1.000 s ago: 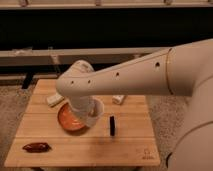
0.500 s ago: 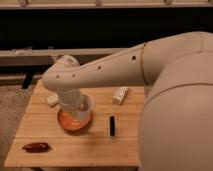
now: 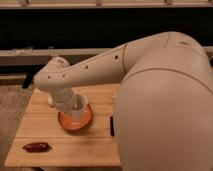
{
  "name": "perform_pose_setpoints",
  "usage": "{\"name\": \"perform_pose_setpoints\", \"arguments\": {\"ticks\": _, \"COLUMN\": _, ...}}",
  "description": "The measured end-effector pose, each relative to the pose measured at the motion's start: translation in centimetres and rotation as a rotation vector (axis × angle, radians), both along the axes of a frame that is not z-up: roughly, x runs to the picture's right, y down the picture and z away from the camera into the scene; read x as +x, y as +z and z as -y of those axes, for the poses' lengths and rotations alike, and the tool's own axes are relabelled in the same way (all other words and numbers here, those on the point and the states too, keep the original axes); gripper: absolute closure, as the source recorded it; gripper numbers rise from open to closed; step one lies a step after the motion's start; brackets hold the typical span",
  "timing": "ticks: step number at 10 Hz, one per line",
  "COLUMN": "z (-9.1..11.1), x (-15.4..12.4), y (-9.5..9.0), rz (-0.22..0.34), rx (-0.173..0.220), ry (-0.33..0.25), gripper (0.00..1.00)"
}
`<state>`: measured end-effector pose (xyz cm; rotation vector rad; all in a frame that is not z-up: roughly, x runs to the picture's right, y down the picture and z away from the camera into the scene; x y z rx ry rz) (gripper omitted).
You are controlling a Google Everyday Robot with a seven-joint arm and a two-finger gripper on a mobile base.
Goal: Place the ceramic cup in the ceramic bowl
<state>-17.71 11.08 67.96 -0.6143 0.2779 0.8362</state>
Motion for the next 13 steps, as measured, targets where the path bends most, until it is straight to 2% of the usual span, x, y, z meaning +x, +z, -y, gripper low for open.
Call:
{"name": "perform_pose_setpoints", "arguments": {"ticks": 4, "z": 0.0, "x": 0.7, "y": 2.6, "rz": 0.006, "rx": -0.001, "ry": -0.008, "gripper": 1.00}}
{"name": "perform_pose_setpoints", "arguments": {"ticks": 5, "z": -0.2, "x": 0.2, "y": 2.7, "rz": 0.010, "rx": -0.003, "ry": -0.013, "gripper": 0.99}}
{"name": "perform_pose_setpoints", "arguments": {"ticks": 7, "z": -1.3, "x": -0.5, "y": 3.1, "rz": 0.014, "rx": -0.010, "ry": -0.033, "gripper": 0.84}}
{"name": "perform_pose_setpoints", "arguments": {"ticks": 10, "z": -1.6, "x": -1.3, "y": 4.7, "rz": 0.020, "rx": -0.013, "ry": -0.049, "gripper": 0.54}}
{"name": "perform_pose_setpoints", "arguments": {"ticks": 13, "z": -2.0, "x": -0.9, "y": 5.3, "rz": 0.018, "rx": -0.013, "ry": -0.047, "gripper": 0.24}}
